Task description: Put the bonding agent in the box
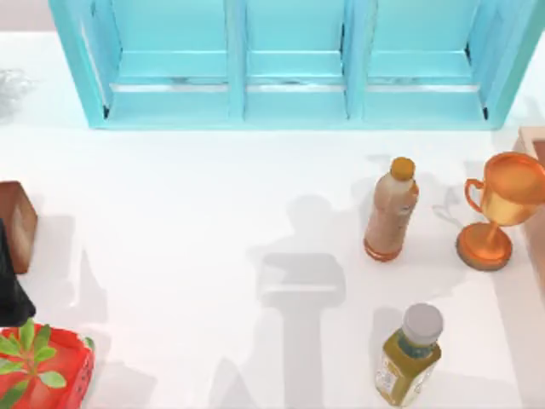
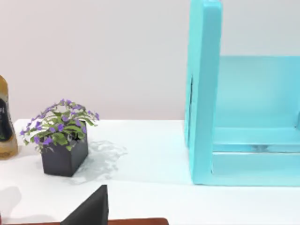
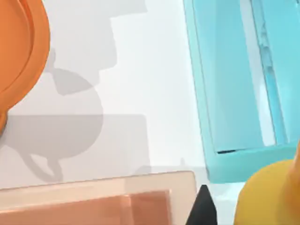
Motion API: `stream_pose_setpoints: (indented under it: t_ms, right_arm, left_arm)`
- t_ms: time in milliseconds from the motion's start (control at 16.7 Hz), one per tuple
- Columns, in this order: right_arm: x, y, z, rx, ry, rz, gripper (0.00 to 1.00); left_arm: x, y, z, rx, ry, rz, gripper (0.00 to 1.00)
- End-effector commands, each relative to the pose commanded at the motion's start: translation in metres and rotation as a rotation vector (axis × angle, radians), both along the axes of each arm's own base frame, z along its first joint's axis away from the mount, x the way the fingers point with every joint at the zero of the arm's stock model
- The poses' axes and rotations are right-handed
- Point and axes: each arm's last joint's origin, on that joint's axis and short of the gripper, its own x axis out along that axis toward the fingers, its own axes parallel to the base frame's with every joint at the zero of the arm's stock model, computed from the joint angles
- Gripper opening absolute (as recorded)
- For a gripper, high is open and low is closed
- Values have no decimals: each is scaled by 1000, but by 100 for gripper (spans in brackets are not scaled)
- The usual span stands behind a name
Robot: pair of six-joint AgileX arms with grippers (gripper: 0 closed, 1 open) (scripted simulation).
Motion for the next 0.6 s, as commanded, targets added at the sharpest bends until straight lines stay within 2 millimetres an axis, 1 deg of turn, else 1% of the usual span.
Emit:
stream_pose_setpoints:
  t_ms: [120,180,300,420,600]
  right_arm:
    - [-31,-50,-25,132,71,-10,0]
    - [-48,-71,-37,211,95,-32,0]
    - [-84,-106,-60,378,122,-105,0]
    - [-120,-131,-79,541,126,-204,0]
    - [-162,-151,-100,736,113,-355,0]
  left_arm:
    - [0,0,0,0,0,0,100]
    - [0,0,0,0,0,0,100]
    - [0,0,0,0,0,0,100]
    - [0,0,0,0,0,0,100]
    - [0,0,0,0,0,0,100]
